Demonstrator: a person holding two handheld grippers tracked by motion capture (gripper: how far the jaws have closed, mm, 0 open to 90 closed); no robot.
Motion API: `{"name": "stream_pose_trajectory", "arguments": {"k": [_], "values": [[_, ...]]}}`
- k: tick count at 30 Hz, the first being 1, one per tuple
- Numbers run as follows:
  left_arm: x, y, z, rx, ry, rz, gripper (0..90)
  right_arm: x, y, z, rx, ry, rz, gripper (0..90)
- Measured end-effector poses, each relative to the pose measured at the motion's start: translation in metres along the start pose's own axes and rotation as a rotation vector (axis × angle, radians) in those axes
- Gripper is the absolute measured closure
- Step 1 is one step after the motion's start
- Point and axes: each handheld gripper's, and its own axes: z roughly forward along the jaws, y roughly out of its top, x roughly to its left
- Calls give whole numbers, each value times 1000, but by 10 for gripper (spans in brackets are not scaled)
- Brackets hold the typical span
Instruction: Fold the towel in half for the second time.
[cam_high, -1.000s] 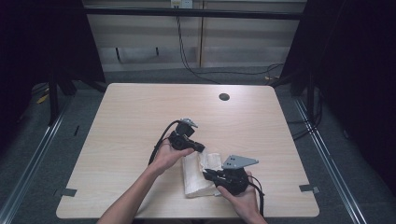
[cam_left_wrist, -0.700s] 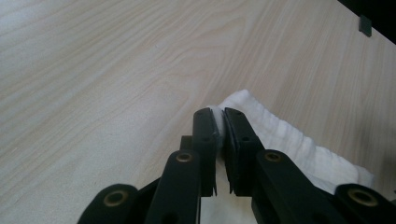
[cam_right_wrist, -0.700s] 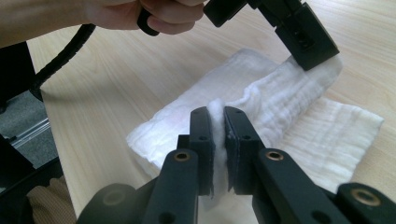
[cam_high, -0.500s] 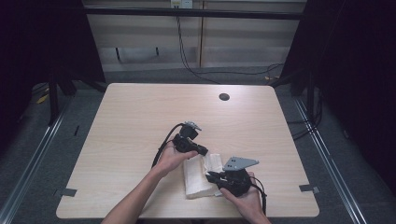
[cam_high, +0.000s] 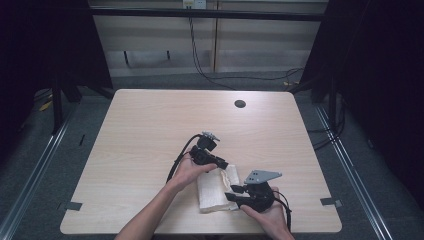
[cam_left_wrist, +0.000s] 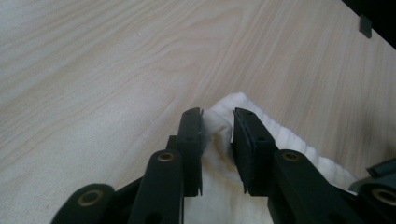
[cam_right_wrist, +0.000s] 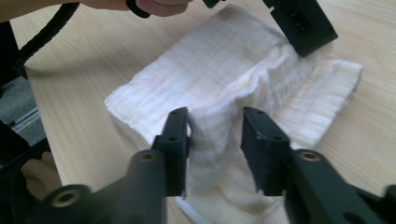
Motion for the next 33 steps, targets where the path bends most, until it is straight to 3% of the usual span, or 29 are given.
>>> {"name": "stream_pose_trajectory", "arguments": {"k": [4,8,11,16,25,28,30,33], "values": [[-2,3,-2,-40,-26,4,604,-2,-4,-3,-5,-29,11,449],[-3,6,-7,-86,-32,17,474,-12,-2,-12,-49,-54,44,365],[-4,6,-15,-121,-12,33,401,-20,0,-19,-71,-83,60,327],[-7,0,-38,-135,36,52,332,-29,2,-34,-112,-112,81,312],[-6,-33,-87,-189,107,68,298,-47,-9,-61,-145,-180,120,313],[-4,-49,-100,-187,94,61,306,-53,-11,-68,-146,-196,129,318],[-6,-62,-106,-187,127,71,315,-58,-13,-71,-138,-211,122,320],[-8,-81,-118,-188,143,65,315,-65,-19,-76,-146,-228,146,320]]}}
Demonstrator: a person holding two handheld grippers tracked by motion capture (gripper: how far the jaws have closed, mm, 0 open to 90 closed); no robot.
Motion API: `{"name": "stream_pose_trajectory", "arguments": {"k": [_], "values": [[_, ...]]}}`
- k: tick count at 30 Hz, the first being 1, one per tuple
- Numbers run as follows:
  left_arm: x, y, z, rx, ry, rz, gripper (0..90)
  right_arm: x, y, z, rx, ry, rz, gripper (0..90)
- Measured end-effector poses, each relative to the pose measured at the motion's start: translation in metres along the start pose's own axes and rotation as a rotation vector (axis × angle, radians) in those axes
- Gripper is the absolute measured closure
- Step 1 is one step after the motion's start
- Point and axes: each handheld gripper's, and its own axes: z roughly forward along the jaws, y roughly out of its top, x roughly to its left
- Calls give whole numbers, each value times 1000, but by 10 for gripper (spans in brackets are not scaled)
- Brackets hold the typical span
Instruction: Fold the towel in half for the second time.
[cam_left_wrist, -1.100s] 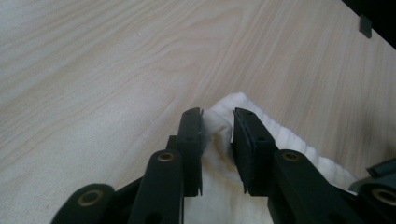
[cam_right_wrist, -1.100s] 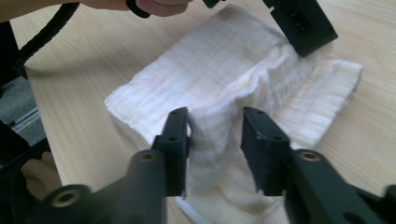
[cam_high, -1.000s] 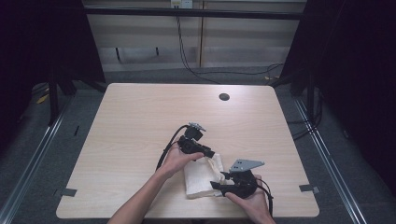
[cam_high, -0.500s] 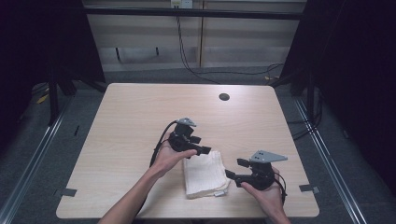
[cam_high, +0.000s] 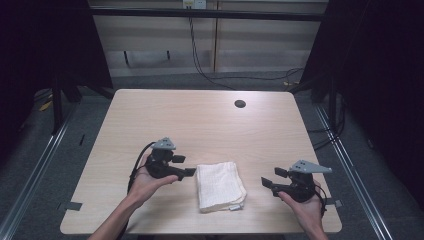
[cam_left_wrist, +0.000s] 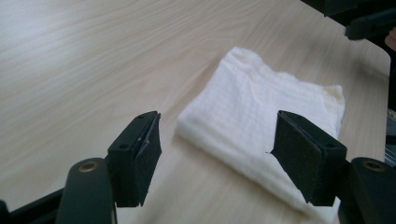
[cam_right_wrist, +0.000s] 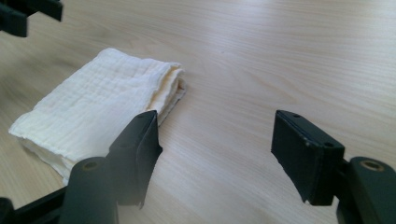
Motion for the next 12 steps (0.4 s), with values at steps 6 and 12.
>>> {"name": "stream_pose_trajectory", "arguments": {"k": [6,12], "values": [[0,-37,-33,-10,95,-41,310,-11,-3,-10,-21,-13,33,320],[9,-68,-51,-36,166,-90,295,-19,-8,-7,9,-60,30,319]]}}
